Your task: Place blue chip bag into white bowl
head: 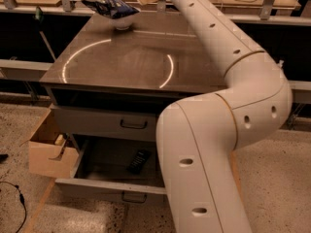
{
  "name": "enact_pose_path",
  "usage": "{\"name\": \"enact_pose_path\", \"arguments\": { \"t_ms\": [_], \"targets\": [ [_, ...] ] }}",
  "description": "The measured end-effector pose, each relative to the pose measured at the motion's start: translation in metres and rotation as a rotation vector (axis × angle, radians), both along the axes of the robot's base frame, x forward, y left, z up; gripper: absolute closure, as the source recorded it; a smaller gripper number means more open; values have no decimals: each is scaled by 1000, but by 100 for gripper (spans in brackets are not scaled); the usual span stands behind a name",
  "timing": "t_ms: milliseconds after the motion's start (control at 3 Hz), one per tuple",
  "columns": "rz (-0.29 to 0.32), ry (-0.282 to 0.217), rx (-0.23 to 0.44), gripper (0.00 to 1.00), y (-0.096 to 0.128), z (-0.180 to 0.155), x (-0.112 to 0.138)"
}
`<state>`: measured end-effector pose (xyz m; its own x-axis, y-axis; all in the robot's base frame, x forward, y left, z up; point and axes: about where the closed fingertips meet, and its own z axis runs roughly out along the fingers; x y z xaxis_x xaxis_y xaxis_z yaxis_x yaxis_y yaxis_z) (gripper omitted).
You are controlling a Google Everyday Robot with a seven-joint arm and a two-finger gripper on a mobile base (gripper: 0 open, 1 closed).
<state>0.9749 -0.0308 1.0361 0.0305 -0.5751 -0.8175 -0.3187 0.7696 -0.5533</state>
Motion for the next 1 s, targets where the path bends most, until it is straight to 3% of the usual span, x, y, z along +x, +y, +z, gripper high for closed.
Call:
{"name": "enact_pose_path", "arguments": {
  "t_ms": [333, 1000],
  "targets": [
    [-112, 6, 5, 0, -56, 4, 1],
    [-140, 10, 18, 0, -66, 5, 1]
  ]
}}
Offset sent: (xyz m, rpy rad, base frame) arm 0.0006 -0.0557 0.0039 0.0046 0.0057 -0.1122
